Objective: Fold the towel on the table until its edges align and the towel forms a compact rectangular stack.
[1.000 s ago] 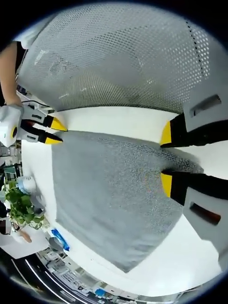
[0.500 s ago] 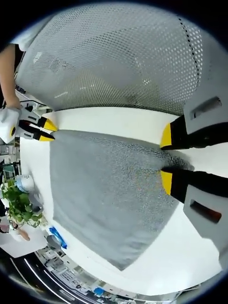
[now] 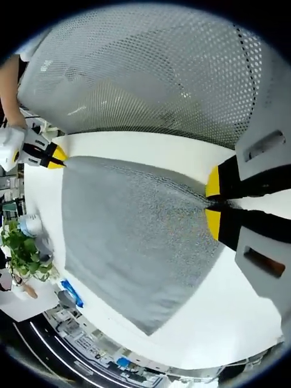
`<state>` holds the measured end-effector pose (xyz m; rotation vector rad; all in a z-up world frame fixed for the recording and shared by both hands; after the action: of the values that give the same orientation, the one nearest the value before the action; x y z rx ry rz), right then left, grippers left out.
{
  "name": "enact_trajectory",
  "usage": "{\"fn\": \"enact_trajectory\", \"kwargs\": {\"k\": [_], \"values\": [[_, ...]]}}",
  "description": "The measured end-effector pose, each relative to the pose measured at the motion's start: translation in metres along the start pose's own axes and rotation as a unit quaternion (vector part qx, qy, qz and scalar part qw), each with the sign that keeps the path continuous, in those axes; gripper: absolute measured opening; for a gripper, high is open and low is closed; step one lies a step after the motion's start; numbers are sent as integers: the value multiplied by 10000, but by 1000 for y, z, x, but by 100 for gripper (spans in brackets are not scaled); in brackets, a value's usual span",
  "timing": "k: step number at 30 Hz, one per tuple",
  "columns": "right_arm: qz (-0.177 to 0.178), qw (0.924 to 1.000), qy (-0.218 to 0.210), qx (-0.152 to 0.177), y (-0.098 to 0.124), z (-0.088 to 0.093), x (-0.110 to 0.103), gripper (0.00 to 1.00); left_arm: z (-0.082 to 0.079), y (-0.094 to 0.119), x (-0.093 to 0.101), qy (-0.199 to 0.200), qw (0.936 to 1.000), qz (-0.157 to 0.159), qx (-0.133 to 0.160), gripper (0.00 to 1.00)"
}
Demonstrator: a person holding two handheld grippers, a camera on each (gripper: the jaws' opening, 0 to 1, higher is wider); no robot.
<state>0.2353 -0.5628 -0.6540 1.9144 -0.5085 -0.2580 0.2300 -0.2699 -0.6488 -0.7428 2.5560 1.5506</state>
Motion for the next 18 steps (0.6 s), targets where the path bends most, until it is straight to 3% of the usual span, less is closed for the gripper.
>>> {"fn": "enact_trajectory", "kwargs": {"k": [7, 12, 18], "values": [[-50, 9997, 74, -214, 2, -1, -4, 1, 0, 0, -2, 37, 9996, -165, -214, 3], [-167, 9997, -123, -129, 11, -6, -7, 0, -4, 7, -6, 123, 9991, -223, -339, 3], [-153, 9996, -233, 81, 27, -13, -10, 0, -13, 22, -17, 851, 9951, -186, -466, 3]]}}
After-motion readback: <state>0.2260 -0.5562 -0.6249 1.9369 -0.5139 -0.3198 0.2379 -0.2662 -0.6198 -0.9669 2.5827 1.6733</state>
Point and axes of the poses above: the point that each gripper's makers call its tool centre point, and the gripper's own axes: y roughly backward along the fingers, x roughly to its right, z roughly out of its underside, the point moved 1 cm from there along y, roughly backward along the fingers, and after that the axes turned 7 degrees about -z, right-handed, at the moved point
